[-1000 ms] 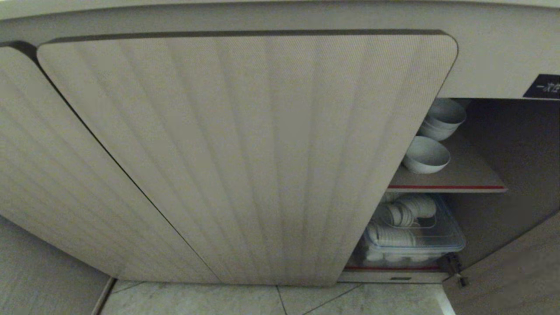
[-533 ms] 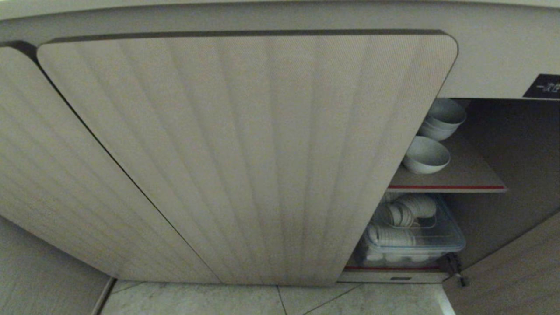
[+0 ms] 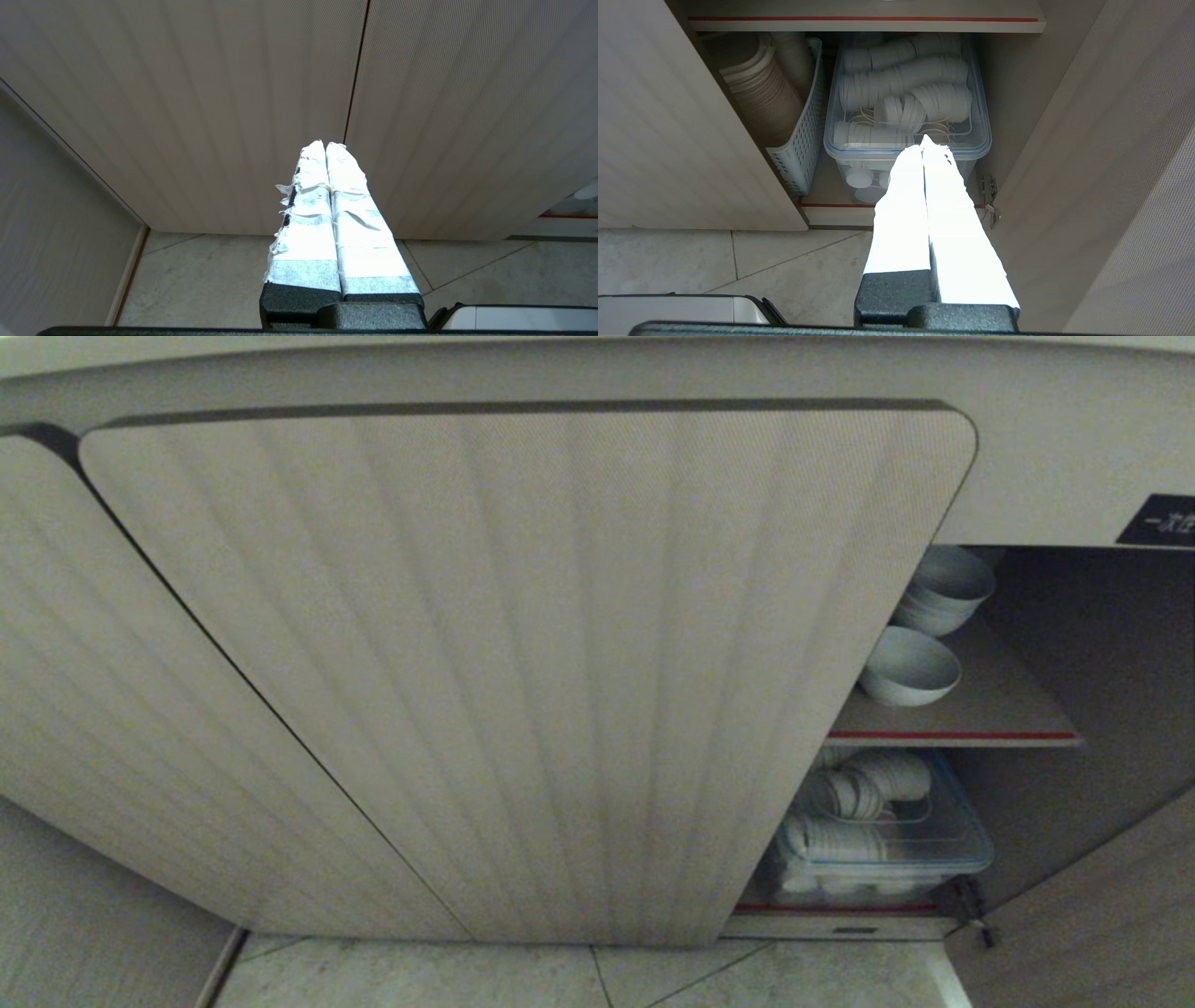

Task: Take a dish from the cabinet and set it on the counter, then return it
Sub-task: Close the cabinet door

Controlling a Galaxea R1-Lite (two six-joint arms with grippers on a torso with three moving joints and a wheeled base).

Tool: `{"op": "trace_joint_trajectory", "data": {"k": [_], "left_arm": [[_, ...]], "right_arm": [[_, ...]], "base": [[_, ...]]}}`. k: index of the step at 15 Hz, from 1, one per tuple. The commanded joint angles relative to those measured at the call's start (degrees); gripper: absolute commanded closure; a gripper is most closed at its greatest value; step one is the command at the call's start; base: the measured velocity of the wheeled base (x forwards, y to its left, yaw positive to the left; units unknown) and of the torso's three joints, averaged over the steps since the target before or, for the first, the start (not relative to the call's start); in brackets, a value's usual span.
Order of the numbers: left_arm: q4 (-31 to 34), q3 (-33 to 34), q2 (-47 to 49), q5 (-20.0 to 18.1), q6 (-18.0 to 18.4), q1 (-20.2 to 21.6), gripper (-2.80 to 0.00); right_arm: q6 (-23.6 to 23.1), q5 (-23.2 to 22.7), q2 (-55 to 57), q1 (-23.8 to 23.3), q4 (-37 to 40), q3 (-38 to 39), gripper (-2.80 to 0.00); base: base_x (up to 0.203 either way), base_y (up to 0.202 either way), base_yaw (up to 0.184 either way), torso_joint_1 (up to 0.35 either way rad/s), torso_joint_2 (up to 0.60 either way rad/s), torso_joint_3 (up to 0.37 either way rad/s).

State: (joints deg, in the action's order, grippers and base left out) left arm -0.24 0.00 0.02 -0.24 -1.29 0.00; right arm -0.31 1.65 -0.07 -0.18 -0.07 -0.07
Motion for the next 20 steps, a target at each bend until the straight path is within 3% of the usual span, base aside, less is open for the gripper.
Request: {"op": "trace_joint_trajectory", "data": {"k": [1, 20], "left_arm": [[0.0, 0.0, 0.0, 0.0, 0.0, 0.0, 0.00], [0.1, 0.0, 0.0, 0.0, 0.0, 0.0, 0.00]], "right_arm": [[0.0, 0.0, 0.1, 0.0, 0.0, 0.0, 0.00], [0.0, 0.0, 0.1, 0.0, 0.0, 0.0, 0.00]], "base": [[0.000, 0.000, 0.000, 0.000, 0.00, 0.000], [0.000, 0.000, 0.000, 0.000, 0.00, 0.000]]}}
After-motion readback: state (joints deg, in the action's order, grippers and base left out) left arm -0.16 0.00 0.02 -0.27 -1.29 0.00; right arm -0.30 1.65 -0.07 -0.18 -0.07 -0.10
